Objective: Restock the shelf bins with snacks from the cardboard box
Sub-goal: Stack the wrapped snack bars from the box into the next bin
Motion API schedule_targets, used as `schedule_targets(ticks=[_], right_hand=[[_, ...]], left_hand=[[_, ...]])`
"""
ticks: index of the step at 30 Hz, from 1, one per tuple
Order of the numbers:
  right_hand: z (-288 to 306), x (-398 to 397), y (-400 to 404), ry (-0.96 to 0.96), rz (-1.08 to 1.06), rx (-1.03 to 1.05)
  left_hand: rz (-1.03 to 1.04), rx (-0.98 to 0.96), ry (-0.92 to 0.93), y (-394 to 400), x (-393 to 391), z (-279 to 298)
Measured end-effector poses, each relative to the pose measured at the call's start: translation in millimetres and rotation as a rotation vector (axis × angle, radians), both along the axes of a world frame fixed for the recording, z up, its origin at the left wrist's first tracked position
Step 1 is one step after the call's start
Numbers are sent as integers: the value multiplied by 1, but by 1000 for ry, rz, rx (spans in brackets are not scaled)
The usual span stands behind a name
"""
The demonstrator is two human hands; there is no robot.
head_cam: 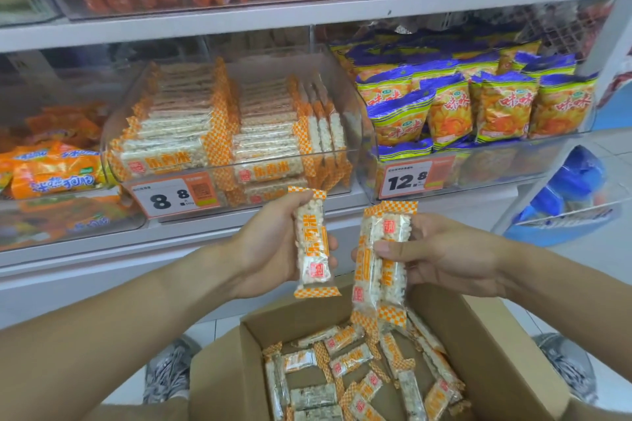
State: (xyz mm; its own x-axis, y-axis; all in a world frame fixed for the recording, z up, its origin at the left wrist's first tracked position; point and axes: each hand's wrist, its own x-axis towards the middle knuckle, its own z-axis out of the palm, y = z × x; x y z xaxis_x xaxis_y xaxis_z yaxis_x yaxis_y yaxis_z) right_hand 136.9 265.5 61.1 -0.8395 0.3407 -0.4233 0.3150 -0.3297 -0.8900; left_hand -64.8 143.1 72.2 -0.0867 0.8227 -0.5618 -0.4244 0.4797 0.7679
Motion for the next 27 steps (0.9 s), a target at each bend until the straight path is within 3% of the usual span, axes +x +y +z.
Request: schedule_targets(ticks=[5, 11, 19, 27], right_hand=[[0, 1, 6, 59, -63, -45], [-6, 2, 7, 90, 10, -126], [-12, -4, 3, 189, 131, -218], [-13, -8, -1, 156, 77, -125]], left_hand=[[-124, 36, 99, -1, -1, -1], [-193, 23, 179, -5, -1, 0], [-309, 172, 388, -6, -2, 2], [-312, 124, 259, -9, -13, -11]])
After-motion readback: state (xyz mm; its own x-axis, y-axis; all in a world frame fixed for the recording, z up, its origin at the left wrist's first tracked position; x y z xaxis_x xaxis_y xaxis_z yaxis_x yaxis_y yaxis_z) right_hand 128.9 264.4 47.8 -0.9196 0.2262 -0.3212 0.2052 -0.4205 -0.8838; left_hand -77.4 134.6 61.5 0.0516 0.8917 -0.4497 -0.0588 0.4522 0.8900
